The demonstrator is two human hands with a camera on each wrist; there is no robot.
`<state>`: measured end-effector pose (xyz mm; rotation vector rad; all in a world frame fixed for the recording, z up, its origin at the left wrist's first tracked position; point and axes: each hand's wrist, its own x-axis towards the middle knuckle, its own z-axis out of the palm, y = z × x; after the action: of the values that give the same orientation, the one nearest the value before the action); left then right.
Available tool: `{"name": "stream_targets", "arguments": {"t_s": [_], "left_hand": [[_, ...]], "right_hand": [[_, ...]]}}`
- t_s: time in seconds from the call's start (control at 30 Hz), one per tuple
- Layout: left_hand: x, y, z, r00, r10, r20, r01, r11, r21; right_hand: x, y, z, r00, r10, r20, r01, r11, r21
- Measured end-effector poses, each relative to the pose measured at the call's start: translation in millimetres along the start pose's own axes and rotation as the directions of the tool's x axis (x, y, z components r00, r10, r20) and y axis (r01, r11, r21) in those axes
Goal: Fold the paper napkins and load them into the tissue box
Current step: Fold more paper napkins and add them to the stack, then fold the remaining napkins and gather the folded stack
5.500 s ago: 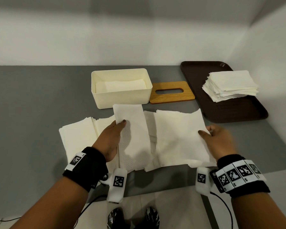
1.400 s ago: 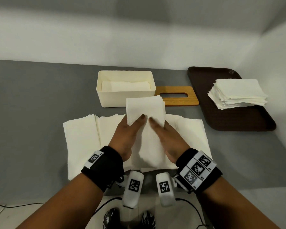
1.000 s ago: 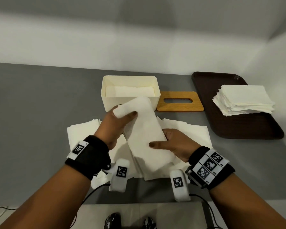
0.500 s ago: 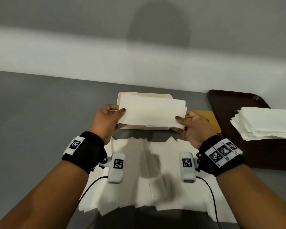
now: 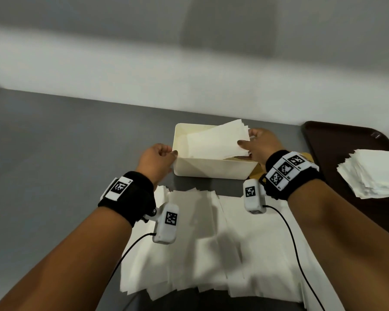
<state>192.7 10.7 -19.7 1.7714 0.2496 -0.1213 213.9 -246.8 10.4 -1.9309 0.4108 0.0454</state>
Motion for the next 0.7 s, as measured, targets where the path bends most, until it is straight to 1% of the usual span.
{"name": "stream_targets", "arguments": {"t_s": [0.1,0.17,0.2,0.27,0.33,0.4,0.47,0.57,0.67,0.7], "left_hand": [[-1,1,-1,1.0,0.01,0.0,-0.01,1.0,0.008],[-1,0,-2,1.0,0.011,-0.014,-0.011,1.0,0.025],[-1,0,-3,0.999,0.018,-0.033,-0.016,0.999,0.043],[-1,1,-4,0.994,0.052,-0.092,-0.043,0.994,0.098],[-5,5,-4,0.981,0.12,-0.151,-0.098,0.985,0.142],[-13,12,-4,0.967,0.191,-0.166,-0.162,0.971,0.173],[-24,18,0,0.96,0.24,-0.146,-0.213,0.961,0.176],[-41,18,10,0.963,0.255,-0.086,-0.237,0.955,0.176],[-60,14,26,0.974,0.227,0.004,-0.224,0.96,0.165],[-66,12,31,0.975,0.223,0.021,-0.223,0.96,0.17]], "right_hand": [[2,-1,2,0.999,-0.033,-0.002,0.032,0.985,-0.168],[-4,-8,0,0.998,-0.064,0.009,0.064,0.947,-0.314],[-8,-12,-4,0.996,-0.088,-0.001,0.081,0.921,-0.382],[-16,-19,-16,0.987,-0.14,-0.073,0.088,0.869,-0.487],[-32,-21,-34,0.969,-0.191,-0.155,0.086,0.853,-0.514],[-48,-13,-51,0.963,-0.206,-0.176,0.093,0.86,-0.503],[-67,6,-64,0.979,-0.149,-0.141,0.055,0.853,-0.52],[-96,46,-70,0.998,0.019,-0.061,-0.049,0.837,-0.545],[-121,87,-66,0.987,0.157,-0.013,-0.134,0.795,-0.591],[-126,98,-63,0.983,0.185,-0.006,-0.151,0.779,-0.608]]}}
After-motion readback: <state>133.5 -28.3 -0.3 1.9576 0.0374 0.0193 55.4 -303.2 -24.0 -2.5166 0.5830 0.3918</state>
